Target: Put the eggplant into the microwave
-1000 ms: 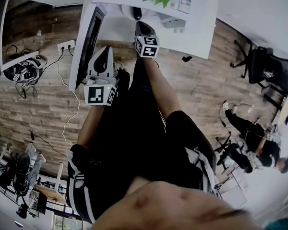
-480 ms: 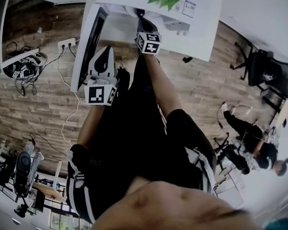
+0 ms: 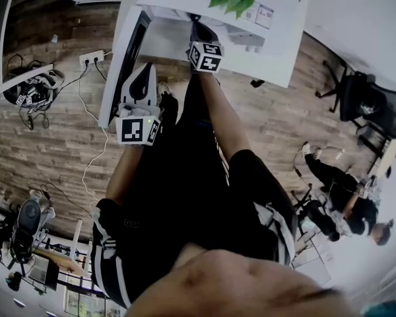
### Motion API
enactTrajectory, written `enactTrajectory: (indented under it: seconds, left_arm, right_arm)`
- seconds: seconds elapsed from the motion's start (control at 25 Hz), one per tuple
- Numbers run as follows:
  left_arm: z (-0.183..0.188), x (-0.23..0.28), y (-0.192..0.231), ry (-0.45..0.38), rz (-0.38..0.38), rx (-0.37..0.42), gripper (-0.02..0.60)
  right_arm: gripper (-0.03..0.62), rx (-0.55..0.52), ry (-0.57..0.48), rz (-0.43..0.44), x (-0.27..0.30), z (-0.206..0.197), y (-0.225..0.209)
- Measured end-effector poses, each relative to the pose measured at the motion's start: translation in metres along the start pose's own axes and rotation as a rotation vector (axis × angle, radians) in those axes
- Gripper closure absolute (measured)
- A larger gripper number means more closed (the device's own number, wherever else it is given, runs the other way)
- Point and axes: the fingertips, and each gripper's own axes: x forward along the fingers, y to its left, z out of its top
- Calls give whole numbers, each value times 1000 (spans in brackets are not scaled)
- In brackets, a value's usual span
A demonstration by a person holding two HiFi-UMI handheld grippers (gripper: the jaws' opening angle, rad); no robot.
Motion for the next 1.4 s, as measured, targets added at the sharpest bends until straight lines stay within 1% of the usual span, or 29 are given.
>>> enactTrajectory:
  seconds: [0.48,0.84,1.12,1.28,1.4]
  left_arm:
    - [-3,3,1,4,0,-6,549]
    - [1,3,-2,-10,-4,-10,549]
    - [18,-7,-11,-49,-25,1,549]
    - [23,-14,-16,-61,-41,-2,549]
    - [29,-20,-20,-68,-55,9,549]
  right_arm:
    - [559,5,-1,-8,9,5,-4]
    - [559,2,-8,-8,1,8,-4]
    - [559,7,-10,-1,-24,11,7]
    - [559,18,-11,4,-48,11,16]
    - [560,27,-18,10,-69,15,22]
